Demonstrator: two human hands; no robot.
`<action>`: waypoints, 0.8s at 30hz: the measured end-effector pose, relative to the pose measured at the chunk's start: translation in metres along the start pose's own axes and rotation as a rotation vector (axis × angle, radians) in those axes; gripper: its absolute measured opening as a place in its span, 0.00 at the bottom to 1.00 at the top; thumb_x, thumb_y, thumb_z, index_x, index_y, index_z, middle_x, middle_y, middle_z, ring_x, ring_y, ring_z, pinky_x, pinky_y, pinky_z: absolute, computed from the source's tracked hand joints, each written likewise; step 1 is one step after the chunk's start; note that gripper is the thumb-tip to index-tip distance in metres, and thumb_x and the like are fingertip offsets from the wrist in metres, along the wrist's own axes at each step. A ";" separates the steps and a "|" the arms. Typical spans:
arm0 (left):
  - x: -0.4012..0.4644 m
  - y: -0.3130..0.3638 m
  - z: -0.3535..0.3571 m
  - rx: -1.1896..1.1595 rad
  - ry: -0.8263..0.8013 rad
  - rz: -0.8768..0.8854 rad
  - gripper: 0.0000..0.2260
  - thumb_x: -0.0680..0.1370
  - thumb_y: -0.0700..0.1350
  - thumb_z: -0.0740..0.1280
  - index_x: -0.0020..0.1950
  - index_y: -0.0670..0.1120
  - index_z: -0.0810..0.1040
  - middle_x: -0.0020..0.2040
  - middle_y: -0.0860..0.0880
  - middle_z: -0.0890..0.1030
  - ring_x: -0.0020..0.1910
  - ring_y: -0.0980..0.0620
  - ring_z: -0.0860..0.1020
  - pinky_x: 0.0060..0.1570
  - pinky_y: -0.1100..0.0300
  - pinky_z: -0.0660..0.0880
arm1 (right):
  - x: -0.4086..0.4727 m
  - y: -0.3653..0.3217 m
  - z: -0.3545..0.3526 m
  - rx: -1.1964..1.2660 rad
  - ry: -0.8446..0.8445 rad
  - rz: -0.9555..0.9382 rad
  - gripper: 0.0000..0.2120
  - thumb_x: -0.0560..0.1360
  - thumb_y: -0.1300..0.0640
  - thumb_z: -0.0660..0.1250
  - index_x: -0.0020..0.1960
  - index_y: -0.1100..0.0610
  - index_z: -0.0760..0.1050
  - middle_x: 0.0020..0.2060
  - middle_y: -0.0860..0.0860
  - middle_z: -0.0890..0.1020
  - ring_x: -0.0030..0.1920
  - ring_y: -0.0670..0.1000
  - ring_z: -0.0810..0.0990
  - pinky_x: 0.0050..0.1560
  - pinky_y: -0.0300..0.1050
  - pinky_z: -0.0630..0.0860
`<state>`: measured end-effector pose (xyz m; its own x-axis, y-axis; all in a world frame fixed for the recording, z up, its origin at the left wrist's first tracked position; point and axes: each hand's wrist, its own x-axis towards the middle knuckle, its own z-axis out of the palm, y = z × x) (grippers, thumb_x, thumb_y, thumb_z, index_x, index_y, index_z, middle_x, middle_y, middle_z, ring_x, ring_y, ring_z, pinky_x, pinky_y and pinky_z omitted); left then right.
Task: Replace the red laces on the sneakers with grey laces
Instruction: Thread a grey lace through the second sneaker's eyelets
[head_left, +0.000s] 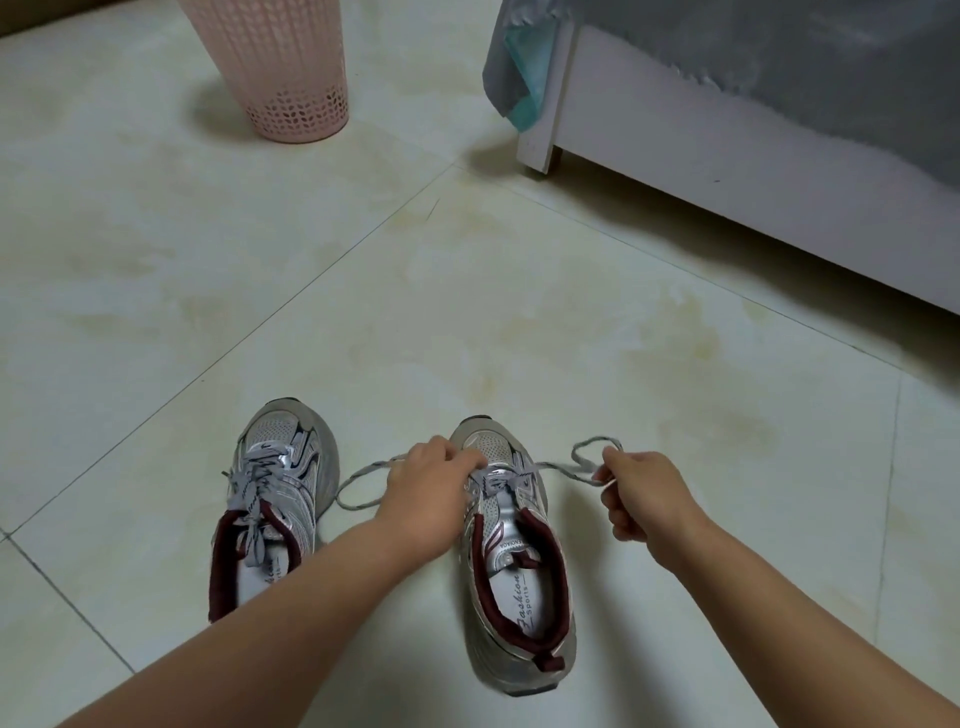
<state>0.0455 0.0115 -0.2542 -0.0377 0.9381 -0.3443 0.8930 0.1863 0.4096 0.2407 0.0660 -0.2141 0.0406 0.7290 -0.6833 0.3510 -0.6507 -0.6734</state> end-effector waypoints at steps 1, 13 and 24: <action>0.000 -0.001 0.000 0.009 0.036 0.003 0.12 0.77 0.44 0.62 0.60 0.52 0.72 0.58 0.50 0.69 0.61 0.48 0.66 0.57 0.55 0.62 | 0.003 0.005 -0.001 -0.011 0.006 0.031 0.13 0.77 0.61 0.54 0.36 0.62 0.69 0.18 0.50 0.64 0.18 0.48 0.58 0.23 0.35 0.58; 0.003 0.030 -0.074 -0.466 -0.110 0.100 0.12 0.74 0.47 0.69 0.31 0.48 0.74 0.22 0.56 0.71 0.23 0.62 0.67 0.27 0.71 0.62 | -0.017 -0.017 0.023 -0.426 -0.132 -0.477 0.24 0.70 0.58 0.69 0.63 0.45 0.68 0.37 0.49 0.74 0.36 0.47 0.73 0.38 0.39 0.66; -0.004 -0.012 -0.092 -0.408 -0.176 0.010 0.14 0.77 0.46 0.63 0.32 0.50 0.77 0.23 0.53 0.70 0.21 0.60 0.69 0.25 0.73 0.64 | -0.006 -0.017 0.019 0.162 -0.062 -0.123 0.10 0.76 0.66 0.57 0.37 0.61 0.73 0.23 0.53 0.70 0.20 0.48 0.64 0.26 0.40 0.62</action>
<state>-0.0059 0.0320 -0.1800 0.0788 0.8830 -0.4627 0.6413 0.3105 0.7017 0.2162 0.0690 -0.2038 -0.0527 0.7937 -0.6060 0.1945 -0.5871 -0.7858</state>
